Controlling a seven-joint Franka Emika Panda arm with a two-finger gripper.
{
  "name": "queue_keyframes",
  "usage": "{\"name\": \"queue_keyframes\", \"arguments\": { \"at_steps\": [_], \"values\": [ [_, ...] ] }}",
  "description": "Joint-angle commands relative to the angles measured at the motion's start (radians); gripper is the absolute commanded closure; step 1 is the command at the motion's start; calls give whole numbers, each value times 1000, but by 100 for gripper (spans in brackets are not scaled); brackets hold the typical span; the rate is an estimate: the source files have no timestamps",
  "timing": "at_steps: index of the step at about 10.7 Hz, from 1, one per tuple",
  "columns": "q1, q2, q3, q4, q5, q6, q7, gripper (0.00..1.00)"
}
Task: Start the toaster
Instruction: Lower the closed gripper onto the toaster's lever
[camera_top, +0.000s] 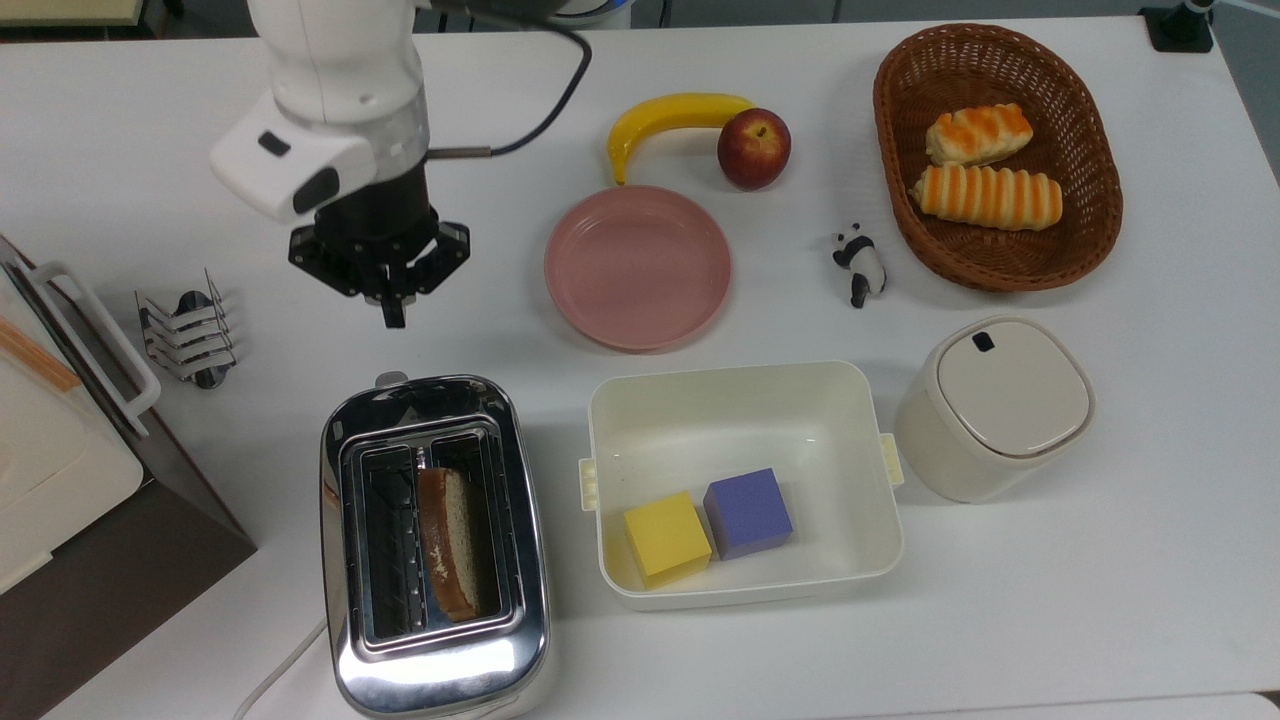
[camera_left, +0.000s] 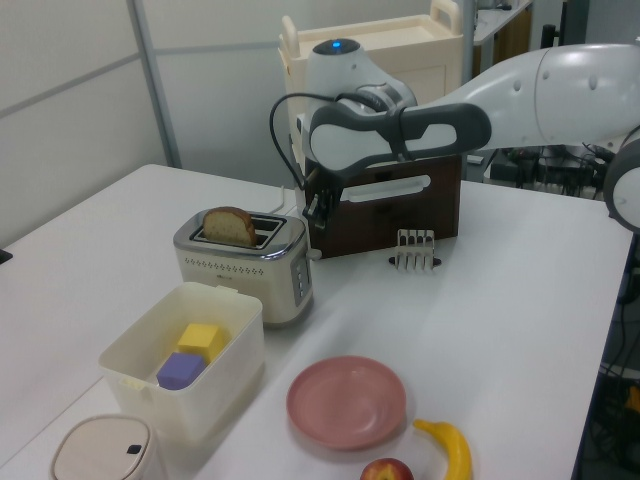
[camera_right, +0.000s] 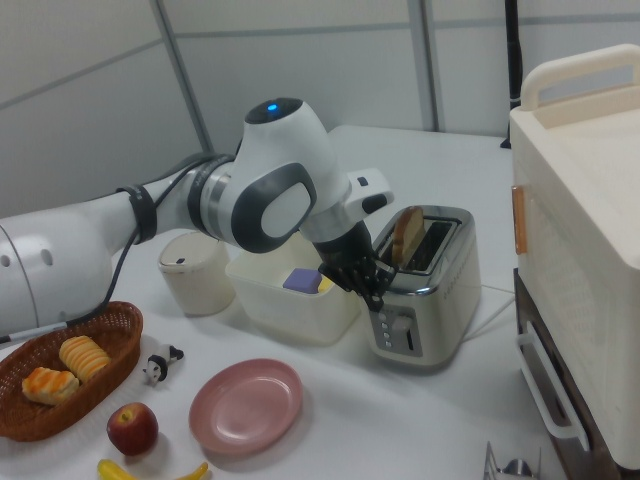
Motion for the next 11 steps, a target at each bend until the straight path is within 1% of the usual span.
{"name": "queue_keyframes", "arguments": {
  "at_steps": [1, 4, 6, 8, 11],
  "values": [
    [0, 32, -6, -17, -14, 86, -16, 100],
    [-8, 92, -6, -20, -15, 174, -14, 100],
    [-17, 113, -6, -26, -20, 185, -14, 100],
    [-29, 129, -6, -66, -45, 186, -18, 100],
    [-31, 168, -7, -63, -45, 212, -10, 100]
  ]
}}
